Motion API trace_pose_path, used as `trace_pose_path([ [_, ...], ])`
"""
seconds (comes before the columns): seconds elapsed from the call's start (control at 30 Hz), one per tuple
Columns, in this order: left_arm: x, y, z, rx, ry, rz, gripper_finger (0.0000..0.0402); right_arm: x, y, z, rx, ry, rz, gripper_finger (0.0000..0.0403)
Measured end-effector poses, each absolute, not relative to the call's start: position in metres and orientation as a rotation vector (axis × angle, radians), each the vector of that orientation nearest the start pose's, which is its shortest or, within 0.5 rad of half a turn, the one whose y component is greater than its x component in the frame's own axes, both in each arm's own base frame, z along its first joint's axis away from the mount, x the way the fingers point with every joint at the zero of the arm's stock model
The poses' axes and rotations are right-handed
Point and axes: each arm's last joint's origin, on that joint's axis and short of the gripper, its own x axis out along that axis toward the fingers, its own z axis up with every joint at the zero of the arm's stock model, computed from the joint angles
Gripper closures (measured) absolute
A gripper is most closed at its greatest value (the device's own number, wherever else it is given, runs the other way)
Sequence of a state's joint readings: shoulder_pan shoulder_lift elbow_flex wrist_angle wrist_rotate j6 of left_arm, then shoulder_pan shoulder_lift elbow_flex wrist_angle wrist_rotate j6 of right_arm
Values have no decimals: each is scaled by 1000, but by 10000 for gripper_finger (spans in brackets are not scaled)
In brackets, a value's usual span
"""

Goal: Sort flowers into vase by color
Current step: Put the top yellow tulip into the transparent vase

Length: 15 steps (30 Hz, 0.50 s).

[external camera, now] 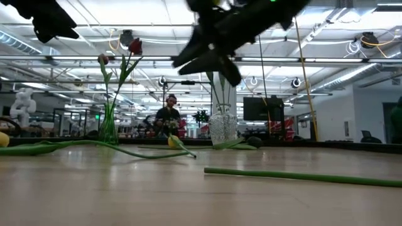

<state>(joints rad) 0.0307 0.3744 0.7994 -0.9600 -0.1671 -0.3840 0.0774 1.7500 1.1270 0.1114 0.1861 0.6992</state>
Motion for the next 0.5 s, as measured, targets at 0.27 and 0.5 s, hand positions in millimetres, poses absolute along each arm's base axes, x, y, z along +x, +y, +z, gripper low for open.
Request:
trace_pose_path([
  [0.27,55,8,307,-320,483,333,237,352,12,214,569,350,-314,323],
  [0.5,60,10,306,-301,484,413,237,371,-1,196,501,380,-376,321],
])
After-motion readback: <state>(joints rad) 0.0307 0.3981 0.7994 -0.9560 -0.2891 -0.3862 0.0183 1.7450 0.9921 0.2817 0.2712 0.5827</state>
